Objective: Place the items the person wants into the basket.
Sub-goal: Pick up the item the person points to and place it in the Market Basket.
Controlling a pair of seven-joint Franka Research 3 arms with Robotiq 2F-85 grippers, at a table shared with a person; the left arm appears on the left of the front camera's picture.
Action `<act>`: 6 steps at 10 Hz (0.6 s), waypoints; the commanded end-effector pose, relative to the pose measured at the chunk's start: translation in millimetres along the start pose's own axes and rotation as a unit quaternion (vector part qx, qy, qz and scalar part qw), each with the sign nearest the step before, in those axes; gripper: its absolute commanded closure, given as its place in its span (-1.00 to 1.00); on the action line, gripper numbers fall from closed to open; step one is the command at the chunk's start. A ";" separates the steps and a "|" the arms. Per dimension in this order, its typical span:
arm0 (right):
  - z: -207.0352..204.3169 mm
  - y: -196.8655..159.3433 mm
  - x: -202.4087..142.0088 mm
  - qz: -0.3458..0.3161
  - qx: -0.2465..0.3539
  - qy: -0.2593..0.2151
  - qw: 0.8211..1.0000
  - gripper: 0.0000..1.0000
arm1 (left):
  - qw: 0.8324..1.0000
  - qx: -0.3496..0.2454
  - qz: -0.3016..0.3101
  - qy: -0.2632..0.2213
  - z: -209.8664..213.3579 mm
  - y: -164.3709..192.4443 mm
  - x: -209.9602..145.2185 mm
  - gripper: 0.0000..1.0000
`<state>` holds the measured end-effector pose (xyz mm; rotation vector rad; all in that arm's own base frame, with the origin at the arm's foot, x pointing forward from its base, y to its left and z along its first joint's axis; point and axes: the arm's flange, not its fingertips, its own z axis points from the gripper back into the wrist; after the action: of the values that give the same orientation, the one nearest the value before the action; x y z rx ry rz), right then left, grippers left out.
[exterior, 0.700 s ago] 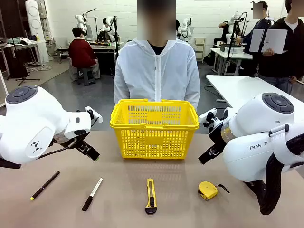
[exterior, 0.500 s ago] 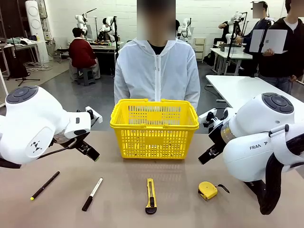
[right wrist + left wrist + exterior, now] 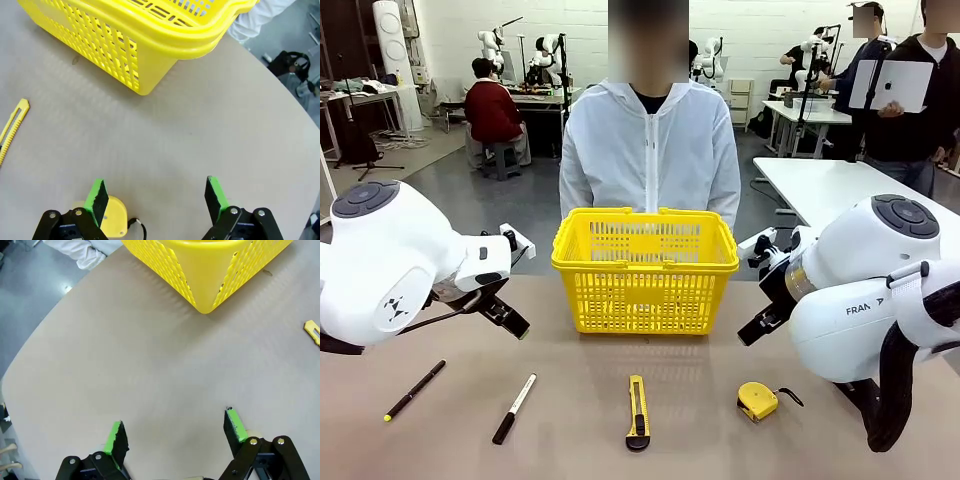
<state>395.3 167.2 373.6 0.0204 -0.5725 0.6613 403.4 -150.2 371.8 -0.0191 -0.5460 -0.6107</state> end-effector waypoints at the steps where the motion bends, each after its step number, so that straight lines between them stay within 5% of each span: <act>1: 0.0 -0.1 0.0 0.000 0.000 0.000 1.000 -1.00 | 1.000 0.000 0.000 0.000 0.0 0.1 -0.1 -1.00; 6: 0.0 -0.1 0.0 0.000 0.000 0.000 1.000 -1.00 | 1.000 0.000 0.000 0.000 0.0 0.1 -0.1 -1.00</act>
<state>395.3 167.2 373.6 0.0204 -0.5725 0.6613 403.4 -150.3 371.8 -0.0191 -0.5460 -0.6109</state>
